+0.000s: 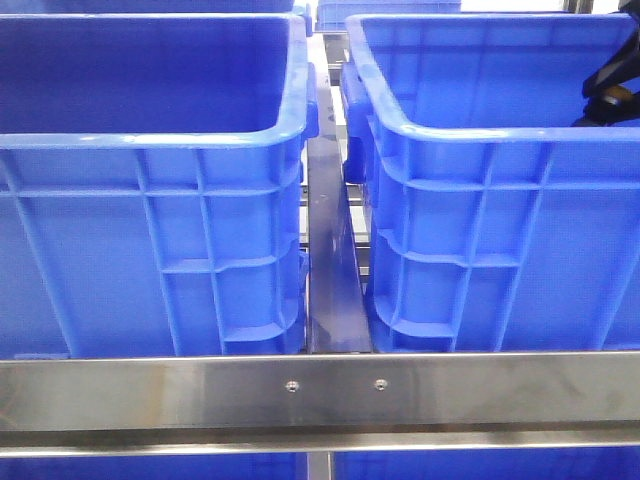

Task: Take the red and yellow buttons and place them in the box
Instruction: 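Carry the yellow button with the right gripper over the red button's bin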

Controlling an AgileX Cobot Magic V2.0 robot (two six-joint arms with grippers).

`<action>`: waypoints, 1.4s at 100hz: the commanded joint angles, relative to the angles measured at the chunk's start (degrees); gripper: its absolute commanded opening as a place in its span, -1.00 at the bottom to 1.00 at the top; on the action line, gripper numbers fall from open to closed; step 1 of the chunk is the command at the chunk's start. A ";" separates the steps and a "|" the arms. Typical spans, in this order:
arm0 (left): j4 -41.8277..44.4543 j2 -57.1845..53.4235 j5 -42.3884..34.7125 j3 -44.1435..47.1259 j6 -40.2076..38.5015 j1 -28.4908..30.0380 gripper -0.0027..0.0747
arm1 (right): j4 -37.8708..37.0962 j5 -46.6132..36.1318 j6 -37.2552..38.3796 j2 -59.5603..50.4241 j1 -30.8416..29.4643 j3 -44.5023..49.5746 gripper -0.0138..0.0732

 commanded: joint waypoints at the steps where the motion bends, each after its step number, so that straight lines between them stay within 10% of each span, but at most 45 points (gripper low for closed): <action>1: -0.62 0.37 -4.04 -1.61 -0.08 0.14 -0.98 | 2.47 1.18 -0.31 -2.03 -0.38 -2.54 -0.46; 140: -0.62 0.37 -4.04 -1.61 -0.08 0.14 -0.98 | 7.56 1.42 -0.31 0.96 -0.38 -4.28 -0.45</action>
